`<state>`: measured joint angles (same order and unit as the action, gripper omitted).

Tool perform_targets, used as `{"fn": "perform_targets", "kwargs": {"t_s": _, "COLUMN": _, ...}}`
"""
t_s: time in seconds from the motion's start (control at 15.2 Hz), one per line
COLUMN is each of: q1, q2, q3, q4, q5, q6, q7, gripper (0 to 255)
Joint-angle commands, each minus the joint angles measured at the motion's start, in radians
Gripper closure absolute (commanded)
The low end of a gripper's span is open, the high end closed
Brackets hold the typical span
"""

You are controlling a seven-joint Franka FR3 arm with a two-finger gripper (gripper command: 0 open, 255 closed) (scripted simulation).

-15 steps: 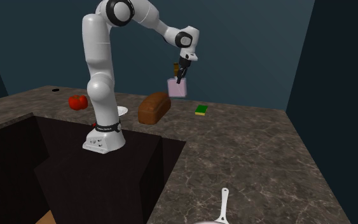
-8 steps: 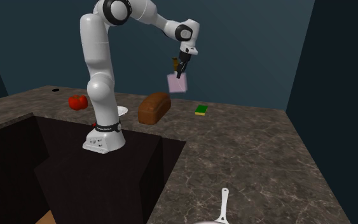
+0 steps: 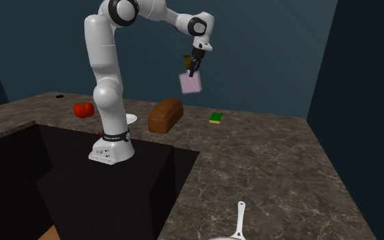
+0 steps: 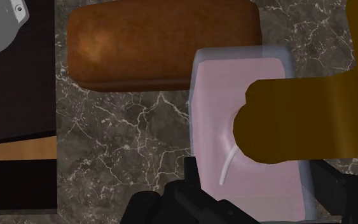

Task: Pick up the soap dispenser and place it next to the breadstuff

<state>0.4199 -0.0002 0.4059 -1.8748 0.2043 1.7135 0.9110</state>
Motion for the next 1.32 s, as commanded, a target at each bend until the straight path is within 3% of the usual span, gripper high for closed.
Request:
{"fn": "perform_targets", "kwargs": {"t_s": 0.0, "q1": -0.001, "q2": -0.001, "q3": -0.001, "q4": 0.028, "q5": -0.001, "q6": -0.029, "q7": 0.004, "gripper": 255}}
{"fn": "perform_targets", "kwargs": {"t_s": 1.06, "q1": -0.003, "q2": 0.011, "q3": -0.003, "q4": 0.25, "q5": -0.006, "q6": -0.236, "q7": 0.043, "gripper": 255}}
{"fn": "perform_targets", "kwargs": {"t_s": 1.25, "q1": -0.029, "q2": -0.118, "q3": -0.033, "q4": 0.114, "q5": 0.031, "q6": -0.233, "q7": -0.021, "gripper": 255}}
